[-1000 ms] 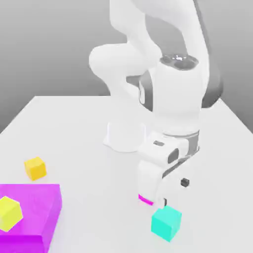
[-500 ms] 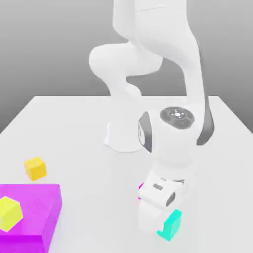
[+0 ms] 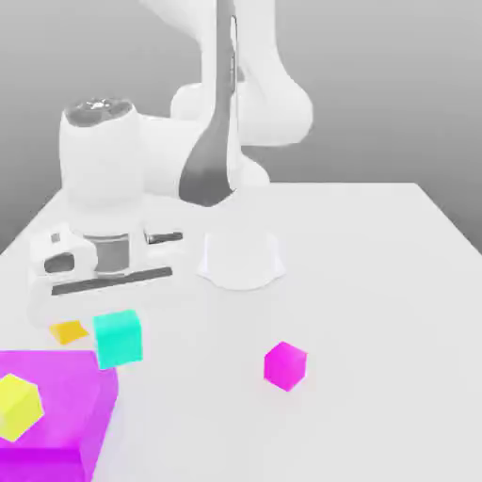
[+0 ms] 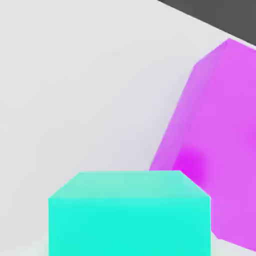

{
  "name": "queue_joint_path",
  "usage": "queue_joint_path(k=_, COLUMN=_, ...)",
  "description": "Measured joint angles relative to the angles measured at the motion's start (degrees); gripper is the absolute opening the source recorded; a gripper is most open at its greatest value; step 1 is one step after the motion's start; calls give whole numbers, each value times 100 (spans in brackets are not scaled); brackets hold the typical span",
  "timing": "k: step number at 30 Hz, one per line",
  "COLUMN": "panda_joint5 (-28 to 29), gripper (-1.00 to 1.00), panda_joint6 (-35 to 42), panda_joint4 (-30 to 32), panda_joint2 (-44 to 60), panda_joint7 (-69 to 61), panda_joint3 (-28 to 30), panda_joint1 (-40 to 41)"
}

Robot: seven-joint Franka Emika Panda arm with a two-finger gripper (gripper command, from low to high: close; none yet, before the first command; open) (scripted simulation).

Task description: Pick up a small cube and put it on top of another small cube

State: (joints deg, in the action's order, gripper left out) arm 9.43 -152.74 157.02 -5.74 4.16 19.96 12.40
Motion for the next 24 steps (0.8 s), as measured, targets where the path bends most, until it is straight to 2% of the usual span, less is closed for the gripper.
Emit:
queue_joint_path(k=7, panda_joint5=390, gripper=-100, panda_joint6=150, panda_joint4=490, panda_joint2=-612, panda_joint7=-222, panda_joint3=1090, panda_joint1=1325)
queue_joint_path(k=9, panda_joint5=295, gripper=-100, panda_joint6=69, panda_joint4=523, panda_joint2=-559, panda_joint7=-334, panda_joint3=1227, panda_joint1=1378)
queue_joint_path(k=15, panda_joint5=-356, gripper=-100, panda_joint6=-434, panda_joint4=507, panda_joint2=-14, panda_joint7=-807, panda_joint3=1365, panda_joint1=1148)
queue_joint_path(k=21, panda_joint5=-1462, gripper=-100, panda_joint6=-1095, panda_joint4=522, panda_joint2=754, panda_joint7=-1586, panda_joint3=1256, panda_joint1=980)
queue_joint_path(k=22, panda_joint5=-1691, gripper=100, panda_joint6=-1209, panda_joint4=526, panda_joint2=893, panda_joint7=-1747, panda_joint3=1166, panda_joint1=1027)
queue_joint_path(k=24, panda_joint5=-1691, gripper=100, panda_joint6=-1209, panda_joint4=526, panda_joint2=893, panda_joint7=-1747, panda_joint3=1166, panda_joint1=1027)
